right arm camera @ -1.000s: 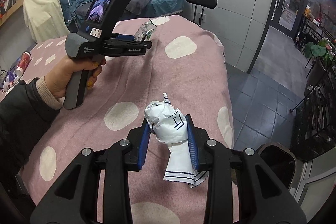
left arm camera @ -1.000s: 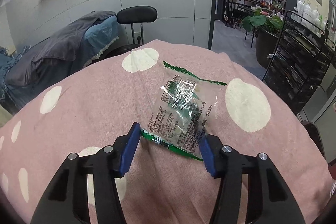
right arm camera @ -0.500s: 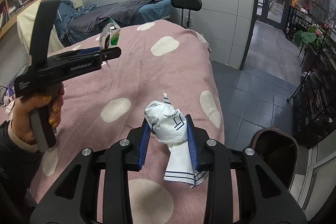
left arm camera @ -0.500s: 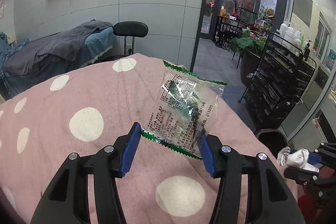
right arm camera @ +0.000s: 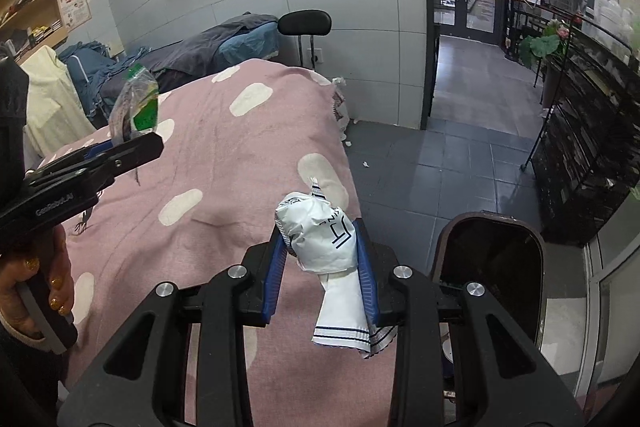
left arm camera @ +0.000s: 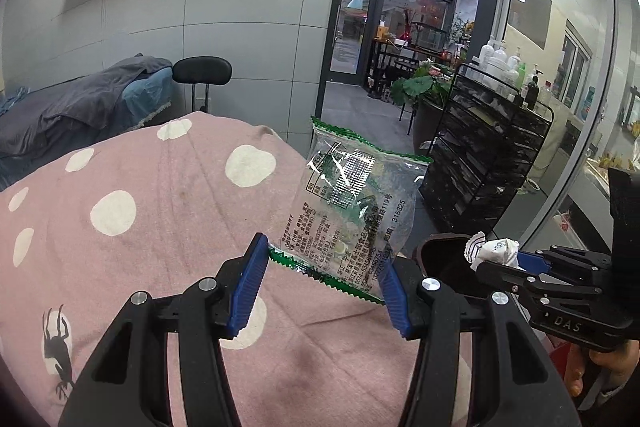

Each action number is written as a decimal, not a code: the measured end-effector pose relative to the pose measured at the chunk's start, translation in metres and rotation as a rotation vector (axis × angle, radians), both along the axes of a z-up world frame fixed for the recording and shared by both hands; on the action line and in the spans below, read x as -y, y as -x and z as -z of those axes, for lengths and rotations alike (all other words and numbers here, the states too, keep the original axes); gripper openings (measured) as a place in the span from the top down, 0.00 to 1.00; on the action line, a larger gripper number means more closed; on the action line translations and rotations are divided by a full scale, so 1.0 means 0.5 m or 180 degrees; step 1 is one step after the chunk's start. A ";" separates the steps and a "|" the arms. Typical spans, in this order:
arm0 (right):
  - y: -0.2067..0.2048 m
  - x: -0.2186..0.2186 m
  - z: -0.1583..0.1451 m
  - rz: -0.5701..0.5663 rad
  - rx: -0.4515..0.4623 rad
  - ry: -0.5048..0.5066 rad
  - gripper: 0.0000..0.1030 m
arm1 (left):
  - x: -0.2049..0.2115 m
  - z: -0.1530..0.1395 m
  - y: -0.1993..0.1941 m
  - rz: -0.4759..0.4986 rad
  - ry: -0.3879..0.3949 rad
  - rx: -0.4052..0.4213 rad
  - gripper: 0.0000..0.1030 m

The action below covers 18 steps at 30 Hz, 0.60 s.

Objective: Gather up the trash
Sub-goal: 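Carry the mask to the bin and release it with the right gripper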

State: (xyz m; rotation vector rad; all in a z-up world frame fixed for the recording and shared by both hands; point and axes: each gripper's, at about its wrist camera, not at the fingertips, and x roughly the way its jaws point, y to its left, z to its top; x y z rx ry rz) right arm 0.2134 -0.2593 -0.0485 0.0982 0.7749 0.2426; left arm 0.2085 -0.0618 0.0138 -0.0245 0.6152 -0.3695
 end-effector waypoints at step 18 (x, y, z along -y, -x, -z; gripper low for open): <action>0.005 0.241 0.181 0.0993 -0.0571 -0.0058 0.68 | 0.118 -0.003 0.059 0.0453 0.0124 0.0007 0.49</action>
